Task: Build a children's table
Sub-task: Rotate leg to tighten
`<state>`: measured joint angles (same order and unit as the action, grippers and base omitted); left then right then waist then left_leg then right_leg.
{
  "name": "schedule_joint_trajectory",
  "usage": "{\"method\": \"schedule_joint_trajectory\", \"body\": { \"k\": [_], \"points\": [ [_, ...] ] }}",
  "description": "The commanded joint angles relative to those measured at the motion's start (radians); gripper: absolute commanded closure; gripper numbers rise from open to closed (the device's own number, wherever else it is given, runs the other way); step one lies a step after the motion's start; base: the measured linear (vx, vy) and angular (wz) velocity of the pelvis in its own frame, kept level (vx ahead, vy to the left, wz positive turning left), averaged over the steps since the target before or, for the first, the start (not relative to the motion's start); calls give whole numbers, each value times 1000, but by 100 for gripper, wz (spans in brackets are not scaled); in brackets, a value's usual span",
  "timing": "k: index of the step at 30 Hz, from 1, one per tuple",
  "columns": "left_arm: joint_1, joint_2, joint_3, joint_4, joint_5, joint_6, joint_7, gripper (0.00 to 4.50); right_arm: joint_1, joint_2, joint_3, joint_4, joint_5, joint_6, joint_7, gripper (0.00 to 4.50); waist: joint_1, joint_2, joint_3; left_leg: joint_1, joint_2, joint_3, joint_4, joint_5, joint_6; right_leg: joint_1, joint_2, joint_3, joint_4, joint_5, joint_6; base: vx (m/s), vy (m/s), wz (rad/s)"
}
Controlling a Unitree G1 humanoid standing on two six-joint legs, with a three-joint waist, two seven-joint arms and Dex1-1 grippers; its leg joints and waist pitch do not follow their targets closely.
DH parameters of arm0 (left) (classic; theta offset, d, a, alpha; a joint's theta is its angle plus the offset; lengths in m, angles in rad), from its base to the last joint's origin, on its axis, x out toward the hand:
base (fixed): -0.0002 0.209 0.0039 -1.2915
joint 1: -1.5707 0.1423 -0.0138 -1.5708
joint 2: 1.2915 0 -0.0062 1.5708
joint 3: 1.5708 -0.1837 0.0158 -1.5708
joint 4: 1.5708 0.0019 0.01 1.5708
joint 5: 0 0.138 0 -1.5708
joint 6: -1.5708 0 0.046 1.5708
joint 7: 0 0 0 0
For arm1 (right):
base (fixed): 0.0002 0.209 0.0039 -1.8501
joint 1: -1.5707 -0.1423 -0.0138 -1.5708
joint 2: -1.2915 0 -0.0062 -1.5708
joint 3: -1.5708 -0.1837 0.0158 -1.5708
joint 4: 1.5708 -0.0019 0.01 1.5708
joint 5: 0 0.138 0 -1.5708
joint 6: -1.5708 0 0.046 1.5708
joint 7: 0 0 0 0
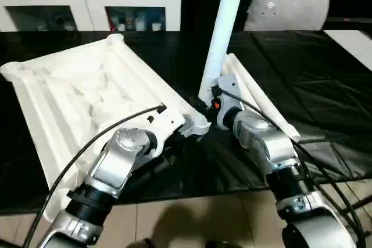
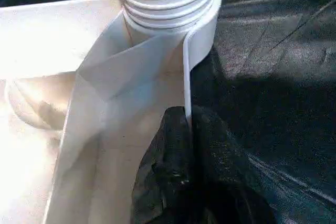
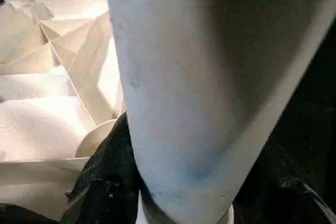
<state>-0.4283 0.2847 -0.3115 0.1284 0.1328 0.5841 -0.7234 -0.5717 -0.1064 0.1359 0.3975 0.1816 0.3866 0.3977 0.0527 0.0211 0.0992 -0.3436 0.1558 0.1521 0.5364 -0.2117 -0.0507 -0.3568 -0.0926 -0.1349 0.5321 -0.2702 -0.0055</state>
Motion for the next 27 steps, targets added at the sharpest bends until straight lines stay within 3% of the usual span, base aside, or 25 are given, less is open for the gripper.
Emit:
{"method": "schedule_joint_trajectory", "body": {
  "k": [1,2,3,4,5,6,7,8,9,10,11,12,13,14,15,17,19,21,24,27],
  "points": [
    [-4,14,-28,26,-7,-11,-39,450,70,-41,-26,76,-13,53,5,227,-10,12,-36,-1,84,-57,-76,-492,-20,43,-90,36,-95,-557,3,86,48,-17],
    [-10,21,-23,42,-5,-23,-44,450,78,-55,-31,63,-7,49,21,206,-5,29,-33,4,118,-61,-122,-670,-53,39,-63,45,-38,-348,-36,65,7,16],
    [-10,21,-23,43,-5,-23,-44,450,78,-55,-31,63,-7,49,21,189,5,24,-37,29,113,-43,-128,-730,-89,11,-62,65,-26,-237,-88,65,7,16],
    [-14,24,-21,53,-4,-32,-46,450,83,-65,-29,56,-6,39,36,187,5,16,-35,42,95,-34,-111,-706,-98,-11,-73,75,-48,-275,-108,66,-40,29],
    [-20,33,-18,71,-5,-53,-56,450,97,-87,-28,33,-1,27,65,183,14,0,-28,57,63,-20,-69,-589,-70,-34,-101,89,-96,-466,-110,59,-37,16],
    [-22,36,-18,77,-5,-58,-58,450,102,-95,-28,26,0,23,74,167,28,-6,-33,51,67,-24,-49,-438,-14,-19,-133,105,-111,-584,-97,59,-37,16],
    [-26,44,-20,84,-6,-69,-66,450,111,-111,-28,11,3,9,99,155,37,-9,-49,4,82,-29,-67,-264,10,27,-123,105,-76,-466,-103,96,4,-8],
    [-26,44,-20,84,-6,-69,-66,450,111,-111,-28,11,3,9,99,155,41,-4,-55,-5,89,-27,-71,-193,12,30,-110,104,-59,-350,-115,85,14,-11],
    [-28,49,-21,89,-7,-75,-68,450,118,-123,-29,-1,7,2,118,146,40,5,-67,7,96,-18,-68,-130,13,17,-88,102,-32,-143,-156,85,14,-11],
    [-29,51,-22,91,-8,-77,-68,450,120,-127,-29,-5,7,-1,124,135,39,8,-65,12,96,-11,-72,-174,10,8,-81,102,-32,-113,-176,0,0,0],
    [-31,55,-24,95,-12,-82,-70,450,125,-136,-28,-14,8,-7,138,124,33,2,-47,24,81,-3,-72,-443,-18,-21,-77,109,-57,-367,-167,0,0,0],
    [-31,55,-24,95,-12,-82,-70,450,125,-136,-28,-14,8,-7,138,112,31,-2,-46,33,76,-4,-65,-485,-24,-29,-82,110,-69,-460,-147,0,0,0],
    [-34,60,-26,102,-17,-90,-75,450,134,-151,-24,-36,14,-18,167,99,31,-3,-52,26,75,-14,-62,-474,-16,-20,-91,109,-74,-538,-110,0,0,0],
    [-37,62,-26,111,-20,-100,-82,450,141,-164,-20,-53,19,-24,195,91,37,-5,-64,9,83,-14,-69,-390,-4,-8,-86,112,-63,-447,-102,56,-11,-1],
    [-37,62,-26,111,-20,-100,-82,450,141,-164,-20,-53,19,-24,195,91,38,-3,-68,8,84,-11,-68,-349,0,-9,-82,114,-57,-375,-113,56,-11,-1],
    [-37,75,-29,124,-24,-123,-102,450,160,-202,-8,-96,19,-49,257,68,35,-5,-78,-10,82,-3,-58,-215,29,3,-73,111,-26,-124,-180,57,-13,2],
    [-38,85,-36,133,-26,-141,-123,450,166,-223,-6,-112,22,-58,288,55,35,-7,-87,-18,76,3,-43,-122,69,12,-75,107,-11,2,-221,25,-6,1],
    [-40,94,-41,141,-27,-157,-141,450,167,-240,-7,-120,25,-67,312,45,34,-9,-87,-25,70,7,-34,-63,109,15,-74,106,-4,68,-247,0,0,0],
    [-43,115,-54,161,-30,-187,-182,450,166,-276,-10,-133,29,-87,358,15,39,-7,-85,-25,71,9,-29,-96,123,12,-77,102,-12,-29,-244,0,0,0],
    [-49,144,-76,182,-30,-239,-228,450,163,-318,0,-141,21,-111,410,5,36,-5,-80,-23,75,7,-33,-150,91,11,-73,100,-22,-152,-215,0,0,0]
  ]
}}
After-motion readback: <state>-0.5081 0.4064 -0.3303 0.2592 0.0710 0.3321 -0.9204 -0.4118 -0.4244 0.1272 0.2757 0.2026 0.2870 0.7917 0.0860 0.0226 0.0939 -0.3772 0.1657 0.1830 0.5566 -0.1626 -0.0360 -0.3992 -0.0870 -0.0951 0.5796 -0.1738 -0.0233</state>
